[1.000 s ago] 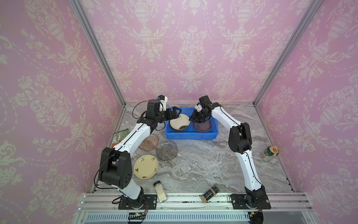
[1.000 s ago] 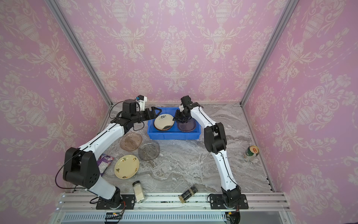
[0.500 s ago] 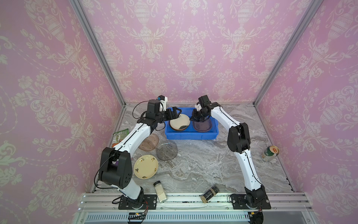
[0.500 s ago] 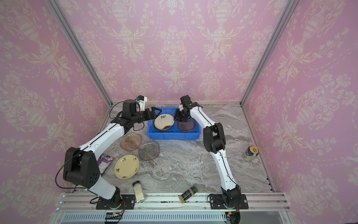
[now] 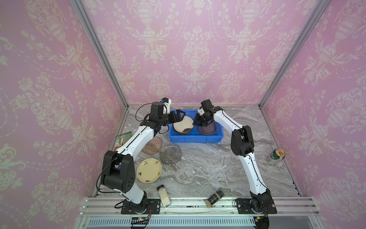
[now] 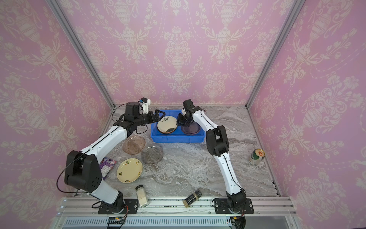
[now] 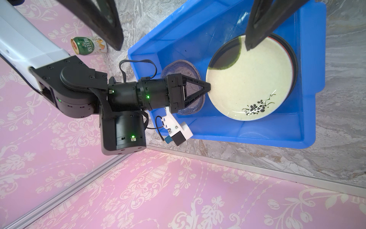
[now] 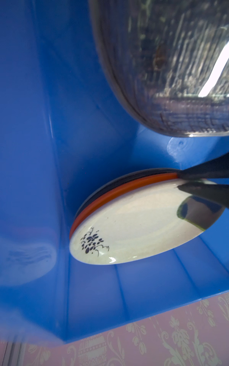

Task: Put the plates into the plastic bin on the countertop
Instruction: 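Lower the cream printed plate onto the orange plate with right gripper, then open the right gripper and move it to the clear ribbed plate on the table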

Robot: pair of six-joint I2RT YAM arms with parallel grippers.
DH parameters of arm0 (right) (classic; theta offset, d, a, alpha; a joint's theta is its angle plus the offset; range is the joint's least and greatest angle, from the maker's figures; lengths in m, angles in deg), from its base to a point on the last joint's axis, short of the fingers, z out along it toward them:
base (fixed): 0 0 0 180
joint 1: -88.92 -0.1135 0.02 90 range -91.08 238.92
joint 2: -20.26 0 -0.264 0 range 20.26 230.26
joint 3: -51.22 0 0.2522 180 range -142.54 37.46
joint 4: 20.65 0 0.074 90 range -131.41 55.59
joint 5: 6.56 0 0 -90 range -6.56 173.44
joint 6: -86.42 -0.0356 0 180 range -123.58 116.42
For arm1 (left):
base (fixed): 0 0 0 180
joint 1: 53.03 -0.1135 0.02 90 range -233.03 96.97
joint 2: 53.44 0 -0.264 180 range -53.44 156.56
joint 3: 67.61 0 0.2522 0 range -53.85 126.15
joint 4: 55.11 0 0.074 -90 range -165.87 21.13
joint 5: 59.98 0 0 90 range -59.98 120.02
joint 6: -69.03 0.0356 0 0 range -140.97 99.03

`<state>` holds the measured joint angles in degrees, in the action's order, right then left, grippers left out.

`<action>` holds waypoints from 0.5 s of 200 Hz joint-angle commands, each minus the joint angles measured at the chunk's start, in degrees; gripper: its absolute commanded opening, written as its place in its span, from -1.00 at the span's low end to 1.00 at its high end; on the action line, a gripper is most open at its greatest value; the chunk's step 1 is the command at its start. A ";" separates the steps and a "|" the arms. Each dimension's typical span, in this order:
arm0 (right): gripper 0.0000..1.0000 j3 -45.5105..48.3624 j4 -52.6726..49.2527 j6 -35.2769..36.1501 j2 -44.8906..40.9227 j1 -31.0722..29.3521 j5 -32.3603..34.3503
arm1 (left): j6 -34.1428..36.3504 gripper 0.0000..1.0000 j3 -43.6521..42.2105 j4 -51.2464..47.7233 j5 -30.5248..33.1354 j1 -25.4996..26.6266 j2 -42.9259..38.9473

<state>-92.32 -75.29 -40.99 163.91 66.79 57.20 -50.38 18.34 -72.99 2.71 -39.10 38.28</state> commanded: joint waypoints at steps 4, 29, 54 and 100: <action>-0.70 1.02 -0.16 0.31 -2.53 -0.01 -1.42 | 0.54 0.96 -0.36 -0.72 0.00 -0.41 -0.55; -0.69 6.42 3.11 0.30 -8.63 -0.01 -0.30 | 0.01 0.96 -0.75 -0.20 -0.04 -0.46 -0.95; -0.68 16.32 11.41 -1.55 -18.61 0.00 0.27 | -0.47 0.96 -1.29 0.16 -0.20 -0.42 -1.18; -0.57 41.66 31.46 -9.01 -36.04 -2.43 1.23 | -0.93 0.96 -4.25 -0.02 0.68 -0.42 -2.76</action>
<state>-61.52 -57.68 -44.33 135.50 66.48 57.59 -50.44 15.98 -72.77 2.73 -39.10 38.04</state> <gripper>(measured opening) 0.212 0.982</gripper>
